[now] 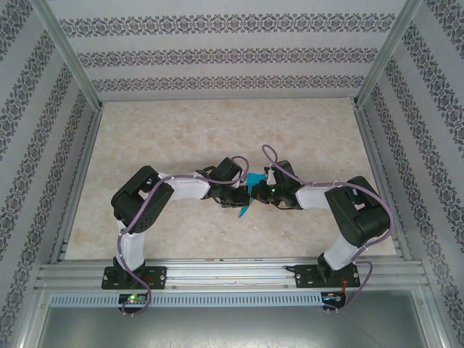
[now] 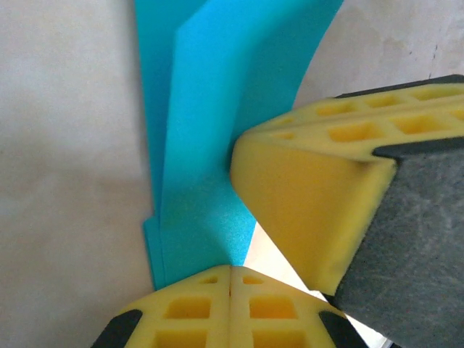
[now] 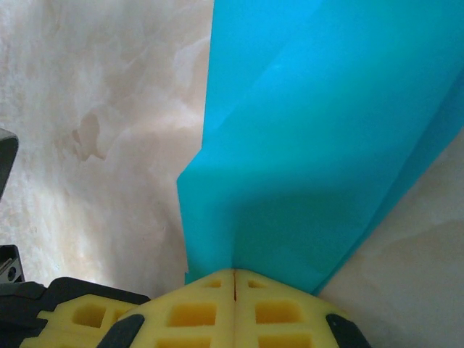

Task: Fold a paper plane with a square sheet of paper (fold left side to right side)
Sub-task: Fold the wing for the fifth time at the center of the table.

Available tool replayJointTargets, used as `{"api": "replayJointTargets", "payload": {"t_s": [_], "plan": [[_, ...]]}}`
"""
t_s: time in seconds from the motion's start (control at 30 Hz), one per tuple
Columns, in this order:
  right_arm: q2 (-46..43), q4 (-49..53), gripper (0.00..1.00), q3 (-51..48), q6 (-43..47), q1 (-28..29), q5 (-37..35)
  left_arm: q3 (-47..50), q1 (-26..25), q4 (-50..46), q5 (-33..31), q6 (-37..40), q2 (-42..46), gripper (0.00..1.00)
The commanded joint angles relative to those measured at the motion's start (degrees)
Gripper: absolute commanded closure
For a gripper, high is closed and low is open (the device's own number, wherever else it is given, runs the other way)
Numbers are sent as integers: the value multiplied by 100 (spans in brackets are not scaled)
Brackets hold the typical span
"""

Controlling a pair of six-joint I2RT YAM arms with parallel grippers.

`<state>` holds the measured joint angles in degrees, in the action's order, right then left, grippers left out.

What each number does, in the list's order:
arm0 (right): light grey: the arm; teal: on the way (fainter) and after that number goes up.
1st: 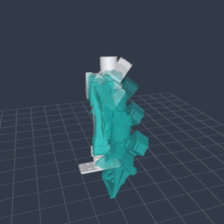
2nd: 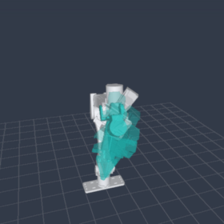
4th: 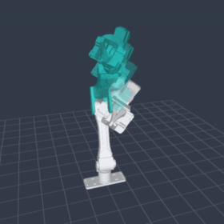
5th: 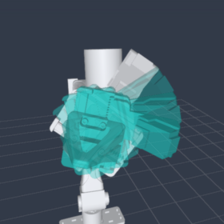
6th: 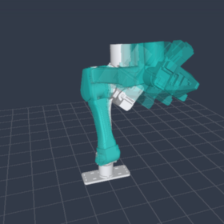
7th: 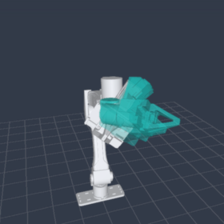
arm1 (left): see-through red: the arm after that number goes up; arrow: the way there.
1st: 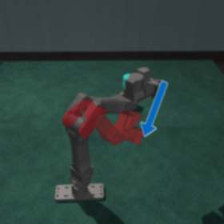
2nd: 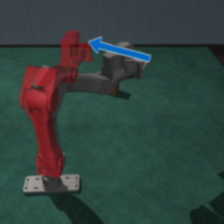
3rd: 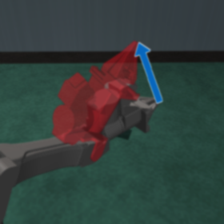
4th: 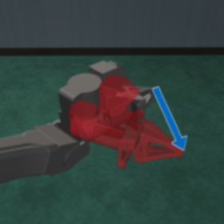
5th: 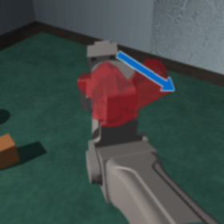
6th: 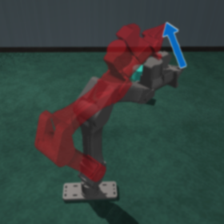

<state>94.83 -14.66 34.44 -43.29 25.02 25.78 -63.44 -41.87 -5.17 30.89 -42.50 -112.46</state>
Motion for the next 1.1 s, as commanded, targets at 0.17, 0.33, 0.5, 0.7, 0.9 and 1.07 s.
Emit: {"api": "replayJointTargets", "payload": {"t_s": [0.17, 0.33, 0.5, 0.7, 0.9, 1.07], "plan": [[168, 323, 100, -51, 346, -28, -529, 204, -155, -1170, -790, -4, -451, 100], [185, 443, 100, 32, 433, -137, -600, 203, -155, -1206, -787, 9, -469, 100], [236, 598, 100, 170, 573, -258, -622, 204, -161, -1199, -752, 5, -496, 100], [273, 751, 100, 329, 688, -408, -653, 243, -164, -1189, -734, -3, -488, 100], [369, 902, 100, 509, 795, -553, -669, 259, -164, -1171, -716, -13, -495, 100], [422, 938, 100, 601, 830, -661, -662, 250, -164, -1171, -703, -6, -504, 100]]}}
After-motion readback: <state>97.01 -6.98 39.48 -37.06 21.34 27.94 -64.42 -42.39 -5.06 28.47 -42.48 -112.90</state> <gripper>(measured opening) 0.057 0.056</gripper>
